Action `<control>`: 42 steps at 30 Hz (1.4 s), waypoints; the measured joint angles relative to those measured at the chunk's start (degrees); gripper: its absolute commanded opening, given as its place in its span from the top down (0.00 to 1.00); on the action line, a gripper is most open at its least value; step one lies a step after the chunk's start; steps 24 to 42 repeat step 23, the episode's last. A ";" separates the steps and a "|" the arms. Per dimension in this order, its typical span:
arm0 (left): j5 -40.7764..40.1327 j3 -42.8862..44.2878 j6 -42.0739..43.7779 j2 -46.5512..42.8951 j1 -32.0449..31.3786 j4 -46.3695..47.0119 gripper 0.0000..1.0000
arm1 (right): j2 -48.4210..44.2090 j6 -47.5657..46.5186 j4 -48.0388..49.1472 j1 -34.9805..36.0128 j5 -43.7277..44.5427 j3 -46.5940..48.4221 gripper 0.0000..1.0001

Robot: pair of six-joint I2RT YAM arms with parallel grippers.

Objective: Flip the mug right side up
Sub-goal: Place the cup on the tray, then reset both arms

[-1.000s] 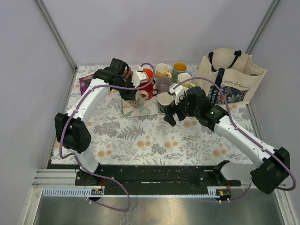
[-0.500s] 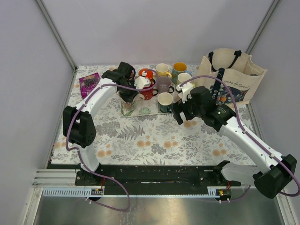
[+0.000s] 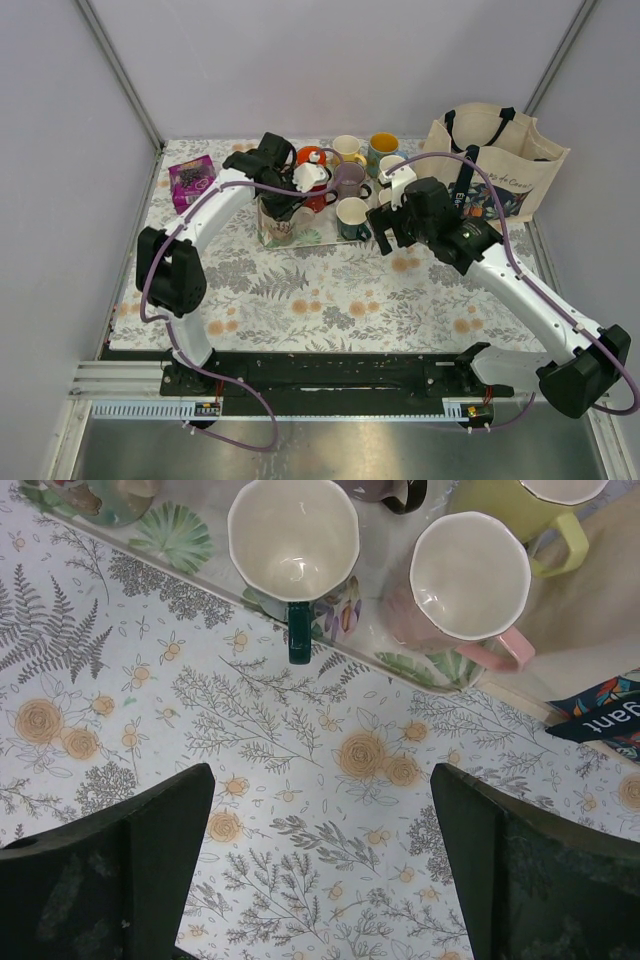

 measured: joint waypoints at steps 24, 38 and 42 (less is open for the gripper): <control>-5.42 0.76 -17.18 -31.12 7.91 10.05 0.01 | 6.78 0.66 0.15 0.00 6.88 20.79 0.01; -5.42 0.76 -17.18 -31.12 7.91 10.05 0.01 | 6.78 0.66 0.15 0.00 6.88 20.79 0.01; -5.42 0.76 -17.18 -31.12 7.91 10.05 0.01 | 6.78 0.66 0.15 0.00 6.88 20.79 0.01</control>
